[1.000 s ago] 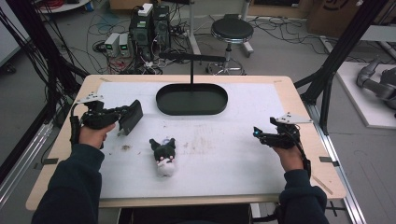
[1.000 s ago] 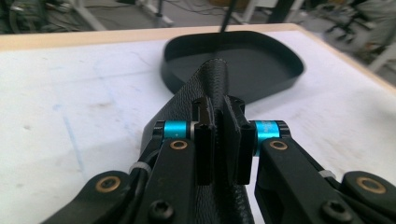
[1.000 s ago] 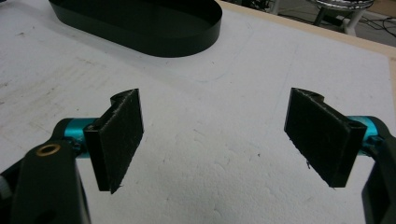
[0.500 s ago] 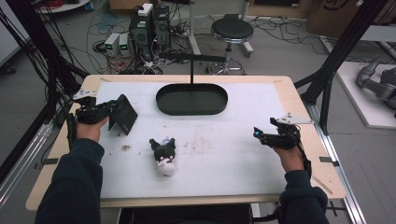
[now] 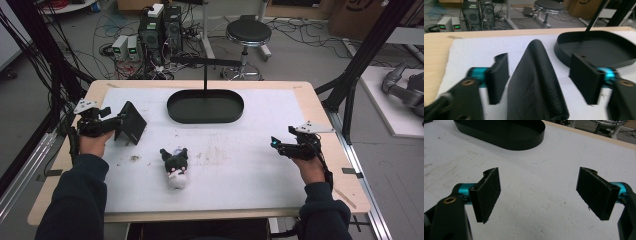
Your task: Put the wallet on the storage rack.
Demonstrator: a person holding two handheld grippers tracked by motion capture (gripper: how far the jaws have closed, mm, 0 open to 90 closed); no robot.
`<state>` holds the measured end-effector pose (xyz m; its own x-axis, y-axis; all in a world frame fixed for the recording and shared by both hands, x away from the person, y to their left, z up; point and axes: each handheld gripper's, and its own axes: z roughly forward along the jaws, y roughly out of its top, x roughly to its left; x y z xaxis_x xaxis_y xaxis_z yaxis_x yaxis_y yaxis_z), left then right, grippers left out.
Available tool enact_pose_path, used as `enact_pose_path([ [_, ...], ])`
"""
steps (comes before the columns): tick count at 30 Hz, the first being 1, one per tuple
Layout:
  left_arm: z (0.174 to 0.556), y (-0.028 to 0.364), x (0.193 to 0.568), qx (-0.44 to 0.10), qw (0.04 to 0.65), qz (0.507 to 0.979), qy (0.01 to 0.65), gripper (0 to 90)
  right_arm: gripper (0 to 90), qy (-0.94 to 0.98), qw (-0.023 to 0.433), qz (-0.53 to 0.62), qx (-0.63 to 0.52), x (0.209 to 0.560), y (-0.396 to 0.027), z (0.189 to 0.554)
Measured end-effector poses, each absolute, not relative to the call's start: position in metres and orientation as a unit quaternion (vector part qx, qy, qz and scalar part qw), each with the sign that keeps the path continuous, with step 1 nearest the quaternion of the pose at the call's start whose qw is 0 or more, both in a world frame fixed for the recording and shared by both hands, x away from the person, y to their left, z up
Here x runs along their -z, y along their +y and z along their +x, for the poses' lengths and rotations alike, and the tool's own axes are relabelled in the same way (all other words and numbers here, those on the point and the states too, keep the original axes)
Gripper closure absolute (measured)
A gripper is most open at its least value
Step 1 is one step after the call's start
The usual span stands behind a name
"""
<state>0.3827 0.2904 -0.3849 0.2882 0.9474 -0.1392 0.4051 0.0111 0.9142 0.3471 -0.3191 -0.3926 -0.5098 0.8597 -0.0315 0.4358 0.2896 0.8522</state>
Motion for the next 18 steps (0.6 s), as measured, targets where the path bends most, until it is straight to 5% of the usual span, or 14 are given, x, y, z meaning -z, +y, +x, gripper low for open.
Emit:
enact_pose_path([
  [6,0.380,0.281,0.404,-0.273,0.450,0.672,0.522,30.1,19.9,0.765,0.252,0.423,-0.415,0.393,-0.318,0.347],
  [9,0.383,0.277,0.408,-0.264,0.414,0.691,0.530,42.1,19.9,0.766,0.250,0.424,-0.413,0.394,-0.317,0.347],
  [12,0.381,0.275,0.406,-0.273,0.413,0.695,0.522,68.0,19.9,0.765,0.251,0.424,-0.414,0.394,-0.317,0.347],
  [18,0.379,0.272,0.400,-0.280,0.437,0.692,0.501,77.6,19.9,0.765,0.250,0.425,-0.415,0.394,-0.319,0.348],
])
